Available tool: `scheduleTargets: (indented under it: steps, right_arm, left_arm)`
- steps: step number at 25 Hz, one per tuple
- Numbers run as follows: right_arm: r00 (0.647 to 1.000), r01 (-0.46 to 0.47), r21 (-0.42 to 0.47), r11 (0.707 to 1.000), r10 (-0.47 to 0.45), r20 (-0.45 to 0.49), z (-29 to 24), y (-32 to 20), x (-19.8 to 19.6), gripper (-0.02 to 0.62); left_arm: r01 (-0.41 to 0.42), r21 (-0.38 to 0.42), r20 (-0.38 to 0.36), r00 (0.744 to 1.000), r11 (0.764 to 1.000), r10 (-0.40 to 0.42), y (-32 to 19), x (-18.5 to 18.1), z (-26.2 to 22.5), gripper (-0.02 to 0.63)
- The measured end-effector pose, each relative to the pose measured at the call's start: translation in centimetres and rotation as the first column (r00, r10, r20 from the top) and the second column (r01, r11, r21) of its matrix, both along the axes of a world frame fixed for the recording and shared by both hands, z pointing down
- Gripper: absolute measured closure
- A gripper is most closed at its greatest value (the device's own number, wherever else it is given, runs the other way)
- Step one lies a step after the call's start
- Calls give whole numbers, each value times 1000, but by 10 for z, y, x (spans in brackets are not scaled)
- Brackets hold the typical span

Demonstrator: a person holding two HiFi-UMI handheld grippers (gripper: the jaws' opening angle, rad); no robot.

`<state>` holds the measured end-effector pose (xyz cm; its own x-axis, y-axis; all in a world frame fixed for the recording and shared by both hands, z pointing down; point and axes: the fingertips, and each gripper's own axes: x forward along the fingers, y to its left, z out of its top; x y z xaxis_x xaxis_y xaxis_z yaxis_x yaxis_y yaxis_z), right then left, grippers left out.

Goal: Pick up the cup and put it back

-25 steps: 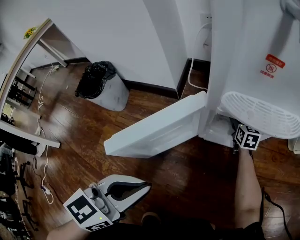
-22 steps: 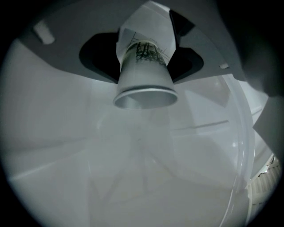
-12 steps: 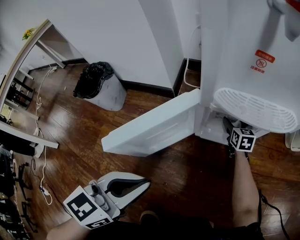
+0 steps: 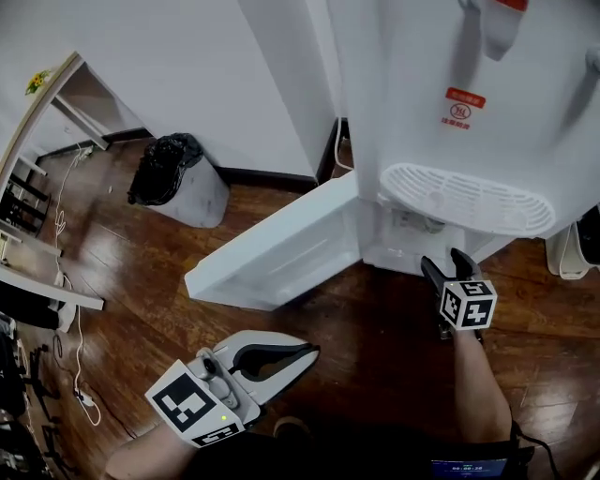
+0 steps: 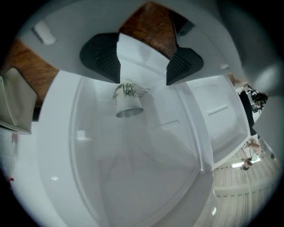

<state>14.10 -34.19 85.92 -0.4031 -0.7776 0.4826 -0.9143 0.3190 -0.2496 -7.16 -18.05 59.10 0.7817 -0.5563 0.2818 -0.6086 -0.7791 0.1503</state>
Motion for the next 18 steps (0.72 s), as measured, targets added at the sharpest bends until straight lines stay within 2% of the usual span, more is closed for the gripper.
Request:
scheduleTargets:
  steps: [3, 7, 9, 12, 18]
  right_arm:
    - [999, 5, 7, 1000, -5, 52, -24, 30, 5, 302]
    - [996, 57, 48, 997, -60, 70, -66, 67, 0, 366]
    - [992, 91, 78, 993, -98, 81, -94, 83, -3, 432]
    - [985, 145, 114, 983, -154, 73, -134, 105, -7, 575]
    - [968, 229, 211, 950, -246, 55, -209, 135, -10, 594]
  left_arm:
    - [-37, 8, -2, 999, 999, 37, 3, 18, 4, 604]
    - [-56, 33, -36, 998, 998, 57, -1, 34, -5, 604]
    - [-57, 35, -64, 996, 998, 59, -3, 39, -11, 604]
    - [-53, 35, -106, 993, 998, 57, -9, 44, -21, 604]
    - [-72, 86, -112, 990, 994, 81, -12, 65, -31, 604]
